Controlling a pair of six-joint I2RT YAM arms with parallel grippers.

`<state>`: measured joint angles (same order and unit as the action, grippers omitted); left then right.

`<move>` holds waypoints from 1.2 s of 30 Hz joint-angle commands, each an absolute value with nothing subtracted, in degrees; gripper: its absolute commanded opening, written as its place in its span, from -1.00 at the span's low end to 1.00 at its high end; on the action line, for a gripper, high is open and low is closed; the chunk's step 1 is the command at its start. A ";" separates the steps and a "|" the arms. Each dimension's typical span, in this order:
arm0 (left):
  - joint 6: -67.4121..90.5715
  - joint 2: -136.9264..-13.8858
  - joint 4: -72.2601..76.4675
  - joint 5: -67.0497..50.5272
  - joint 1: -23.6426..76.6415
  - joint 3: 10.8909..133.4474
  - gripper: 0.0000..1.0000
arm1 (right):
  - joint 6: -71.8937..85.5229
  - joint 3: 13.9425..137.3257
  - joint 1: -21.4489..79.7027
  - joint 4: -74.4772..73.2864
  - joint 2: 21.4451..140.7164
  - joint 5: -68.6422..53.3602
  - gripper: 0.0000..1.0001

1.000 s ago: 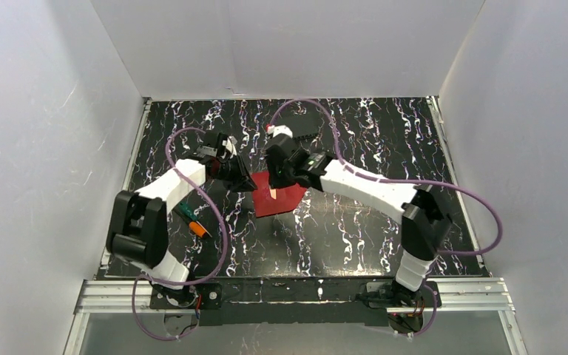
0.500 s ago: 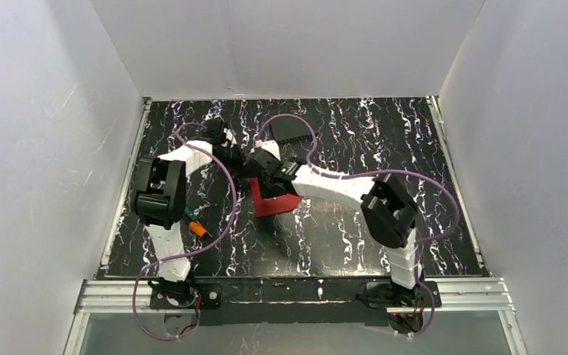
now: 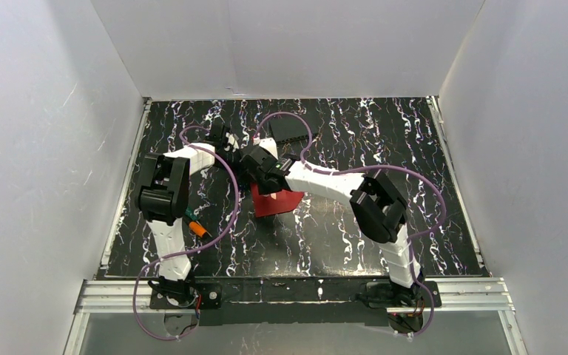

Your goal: Place the letter into the envelope and seal it

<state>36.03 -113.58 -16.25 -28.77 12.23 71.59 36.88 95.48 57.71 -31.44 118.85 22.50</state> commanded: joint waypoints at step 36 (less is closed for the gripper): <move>36.75 -117.89 -19.65 -24.52 12.65 71.24 -1.00 | 33.38 101.11 55.02 -29.02 130.42 27.09 -0.97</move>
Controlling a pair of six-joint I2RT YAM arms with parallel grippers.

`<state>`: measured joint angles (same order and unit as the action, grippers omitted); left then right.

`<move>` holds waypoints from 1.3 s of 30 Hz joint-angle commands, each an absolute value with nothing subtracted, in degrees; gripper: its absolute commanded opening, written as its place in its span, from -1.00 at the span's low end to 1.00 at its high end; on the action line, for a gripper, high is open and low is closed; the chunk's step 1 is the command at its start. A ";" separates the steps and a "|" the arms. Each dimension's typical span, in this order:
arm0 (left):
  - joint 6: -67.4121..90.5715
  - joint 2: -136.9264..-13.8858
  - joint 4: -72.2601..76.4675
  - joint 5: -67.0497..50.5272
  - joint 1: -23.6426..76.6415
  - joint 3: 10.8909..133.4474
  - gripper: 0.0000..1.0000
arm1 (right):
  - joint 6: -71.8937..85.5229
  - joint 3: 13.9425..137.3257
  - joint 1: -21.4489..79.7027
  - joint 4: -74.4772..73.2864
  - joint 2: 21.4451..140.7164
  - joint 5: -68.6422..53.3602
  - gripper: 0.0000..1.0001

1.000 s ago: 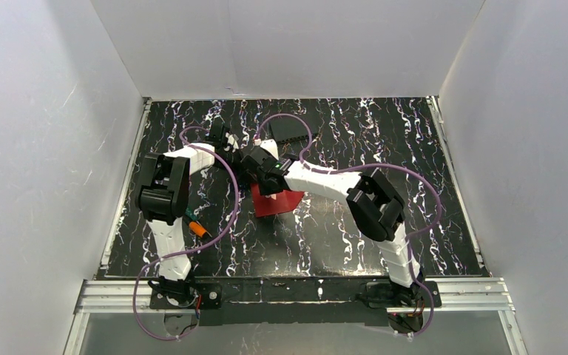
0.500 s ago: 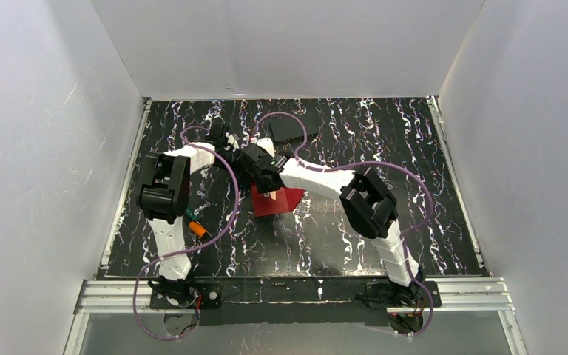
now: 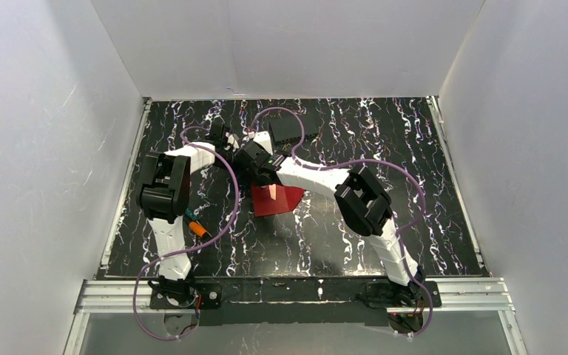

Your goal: Place the letter into the envelope and seal it

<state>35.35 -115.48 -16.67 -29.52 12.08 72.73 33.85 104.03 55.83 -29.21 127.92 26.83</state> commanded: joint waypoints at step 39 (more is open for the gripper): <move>49.84 -116.21 -9.67 -20.54 13.82 65.14 -1.00 | 28.24 94.58 57.14 -24.58 128.50 32.68 -0.97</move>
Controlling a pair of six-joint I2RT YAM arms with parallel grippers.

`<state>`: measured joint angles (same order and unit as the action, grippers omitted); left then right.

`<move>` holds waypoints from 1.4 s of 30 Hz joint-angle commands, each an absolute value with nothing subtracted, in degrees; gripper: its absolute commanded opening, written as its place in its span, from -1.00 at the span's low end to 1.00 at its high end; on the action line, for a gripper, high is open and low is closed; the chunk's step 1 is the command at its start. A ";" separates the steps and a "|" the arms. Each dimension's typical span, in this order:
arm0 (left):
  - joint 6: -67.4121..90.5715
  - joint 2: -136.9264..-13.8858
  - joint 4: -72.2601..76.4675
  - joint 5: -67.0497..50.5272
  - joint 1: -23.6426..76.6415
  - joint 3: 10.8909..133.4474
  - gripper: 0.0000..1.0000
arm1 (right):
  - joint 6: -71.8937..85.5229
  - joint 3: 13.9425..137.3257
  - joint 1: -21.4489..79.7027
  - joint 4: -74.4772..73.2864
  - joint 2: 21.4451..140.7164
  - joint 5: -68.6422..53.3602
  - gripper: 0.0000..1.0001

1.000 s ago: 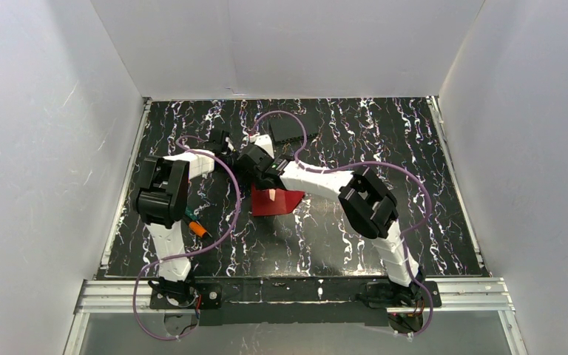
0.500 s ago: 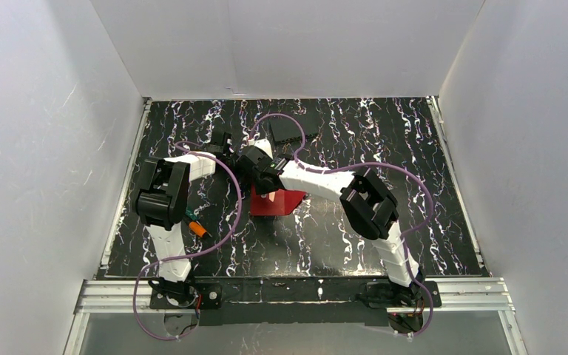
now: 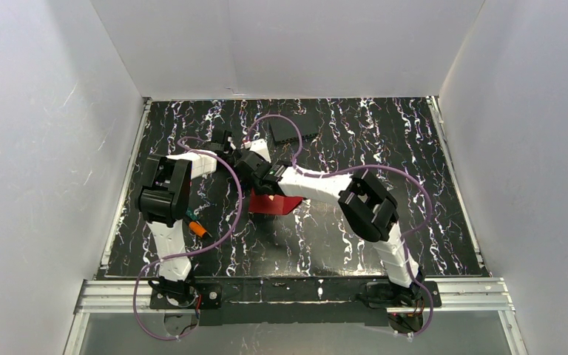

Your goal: Place the letter into the envelope and seal it

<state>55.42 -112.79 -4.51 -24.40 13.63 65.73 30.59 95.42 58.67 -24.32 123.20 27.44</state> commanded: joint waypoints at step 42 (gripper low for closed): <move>53.87 -117.69 -9.77 -18.25 12.66 64.85 -1.00 | 29.39 96.83 58.14 -35.19 126.72 23.45 -0.97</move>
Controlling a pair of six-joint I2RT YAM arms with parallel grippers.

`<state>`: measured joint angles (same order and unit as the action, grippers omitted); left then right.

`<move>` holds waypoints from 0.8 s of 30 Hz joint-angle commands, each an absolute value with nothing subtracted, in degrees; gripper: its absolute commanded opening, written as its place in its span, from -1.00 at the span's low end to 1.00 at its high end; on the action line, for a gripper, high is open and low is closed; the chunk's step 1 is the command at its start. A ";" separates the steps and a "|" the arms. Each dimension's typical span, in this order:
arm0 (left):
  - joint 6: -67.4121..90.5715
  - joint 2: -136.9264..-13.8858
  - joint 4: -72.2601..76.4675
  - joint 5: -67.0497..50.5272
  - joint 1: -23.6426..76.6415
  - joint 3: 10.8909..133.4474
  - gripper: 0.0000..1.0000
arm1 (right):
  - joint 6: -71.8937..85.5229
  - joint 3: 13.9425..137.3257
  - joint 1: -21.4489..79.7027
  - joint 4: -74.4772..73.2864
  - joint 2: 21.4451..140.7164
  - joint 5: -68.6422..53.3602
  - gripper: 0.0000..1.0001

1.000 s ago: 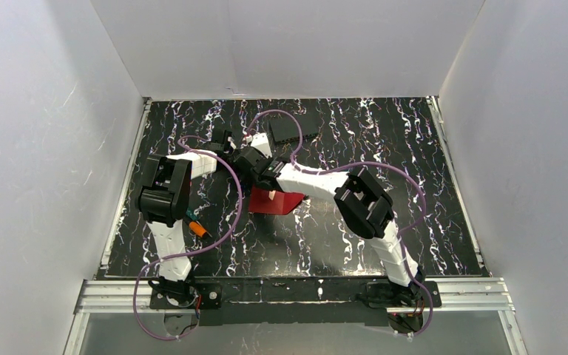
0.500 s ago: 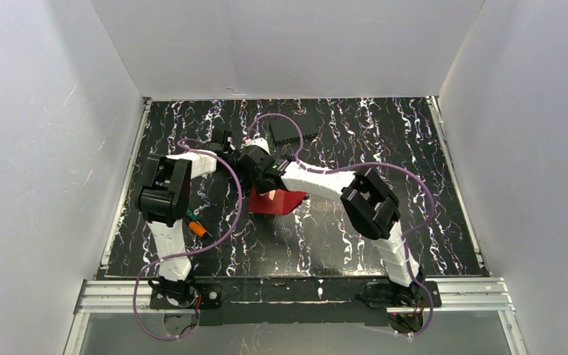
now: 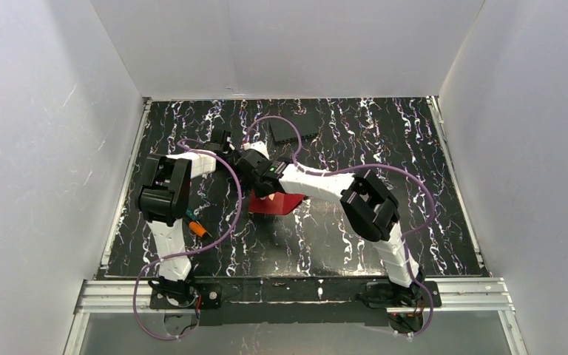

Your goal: Place the letter into the envelope and seal it

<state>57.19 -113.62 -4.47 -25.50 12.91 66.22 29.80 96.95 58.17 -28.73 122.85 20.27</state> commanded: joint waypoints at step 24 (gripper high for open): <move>52.76 -118.34 -10.45 -19.77 12.66 66.47 -1.00 | 27.74 100.93 52.74 -30.84 130.47 23.62 -0.97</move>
<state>55.51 -114.83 -4.49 -27.00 12.82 67.55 29.52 101.47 54.11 -28.51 126.26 23.27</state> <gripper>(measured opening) 0.007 0.319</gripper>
